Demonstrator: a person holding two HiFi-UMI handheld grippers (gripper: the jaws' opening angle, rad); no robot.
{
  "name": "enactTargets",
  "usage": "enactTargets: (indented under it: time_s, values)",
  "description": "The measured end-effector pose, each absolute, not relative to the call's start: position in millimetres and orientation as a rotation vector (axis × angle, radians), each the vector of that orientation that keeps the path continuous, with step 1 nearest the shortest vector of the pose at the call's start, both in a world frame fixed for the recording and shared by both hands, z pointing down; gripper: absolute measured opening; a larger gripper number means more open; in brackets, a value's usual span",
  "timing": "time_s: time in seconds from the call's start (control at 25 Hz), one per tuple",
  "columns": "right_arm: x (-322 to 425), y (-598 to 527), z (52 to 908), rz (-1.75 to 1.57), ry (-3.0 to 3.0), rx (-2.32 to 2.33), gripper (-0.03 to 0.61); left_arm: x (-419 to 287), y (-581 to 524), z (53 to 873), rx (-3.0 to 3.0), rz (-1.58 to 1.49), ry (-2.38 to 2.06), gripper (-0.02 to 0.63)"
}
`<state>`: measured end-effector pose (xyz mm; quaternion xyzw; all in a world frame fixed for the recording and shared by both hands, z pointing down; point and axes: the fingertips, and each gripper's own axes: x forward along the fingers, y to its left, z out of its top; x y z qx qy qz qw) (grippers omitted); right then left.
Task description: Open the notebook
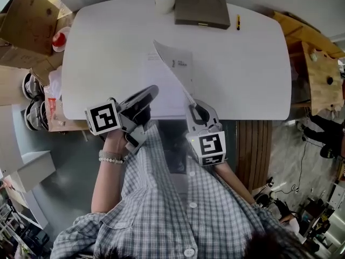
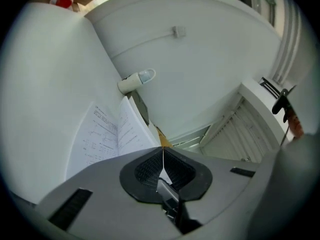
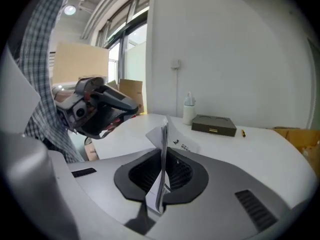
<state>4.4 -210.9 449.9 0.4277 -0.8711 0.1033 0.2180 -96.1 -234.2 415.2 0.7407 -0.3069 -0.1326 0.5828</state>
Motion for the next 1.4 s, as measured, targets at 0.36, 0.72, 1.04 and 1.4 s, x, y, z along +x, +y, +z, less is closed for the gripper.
enactTargets:
  time_s: [0.36,0.72,1.04,1.4]
  values:
    - [75,-221,456,0.534,-2.301,1.454,0.034,-82,-234,391,1.862,-0.300,-0.840,0.009]
    - [119,-219,479,0.610,-2.159,1.533,0.034,-77,-235,384,1.878,-0.322,-0.898,0.009]
    - [148,-215,504,0.607,-2.089,1.523,0.035,-74,-229,380,1.885,-0.333,-0.942,0.009]
    - [168,-211,540,0.831,-1.986,1.538,0.035,-73,-224,377,1.901,-0.321,-0.971,0.009]
